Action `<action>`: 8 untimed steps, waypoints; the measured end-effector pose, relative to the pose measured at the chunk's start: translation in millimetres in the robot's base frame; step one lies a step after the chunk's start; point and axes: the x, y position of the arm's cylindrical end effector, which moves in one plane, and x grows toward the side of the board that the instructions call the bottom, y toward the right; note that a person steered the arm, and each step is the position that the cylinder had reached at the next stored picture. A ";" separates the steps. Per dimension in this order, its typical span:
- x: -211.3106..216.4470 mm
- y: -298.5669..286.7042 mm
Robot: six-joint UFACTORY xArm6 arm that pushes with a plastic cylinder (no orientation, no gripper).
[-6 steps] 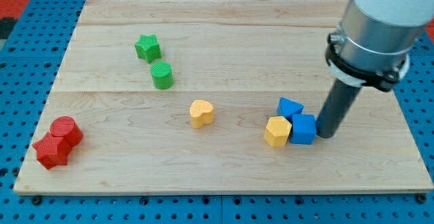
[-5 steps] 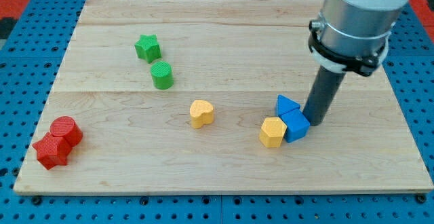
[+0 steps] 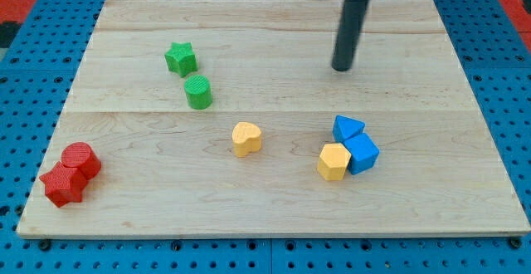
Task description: Move the yellow heart closer to the blue triangle and blue cube
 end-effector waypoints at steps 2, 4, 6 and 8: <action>-40.3 -78.0; -26.2 -116.5; 94.6 -116.6; 127.4 -125.3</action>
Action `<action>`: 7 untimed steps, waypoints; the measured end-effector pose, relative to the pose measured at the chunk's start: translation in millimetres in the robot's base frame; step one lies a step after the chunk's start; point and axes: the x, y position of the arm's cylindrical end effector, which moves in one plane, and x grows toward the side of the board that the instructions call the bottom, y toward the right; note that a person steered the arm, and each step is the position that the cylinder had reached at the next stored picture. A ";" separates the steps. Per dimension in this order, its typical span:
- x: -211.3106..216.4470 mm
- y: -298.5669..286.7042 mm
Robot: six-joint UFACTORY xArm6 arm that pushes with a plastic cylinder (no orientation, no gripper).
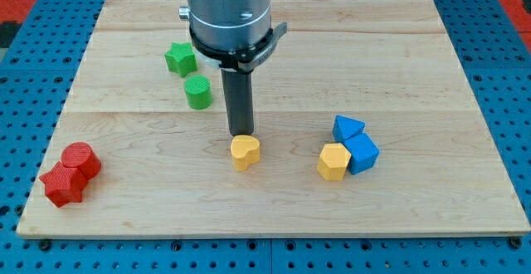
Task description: Move the yellow heart closer to the blue triangle and blue cube
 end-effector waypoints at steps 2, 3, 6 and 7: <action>34.9 -39.0; 51.9 -4.9; 13.0 87.9; 49.7 150.2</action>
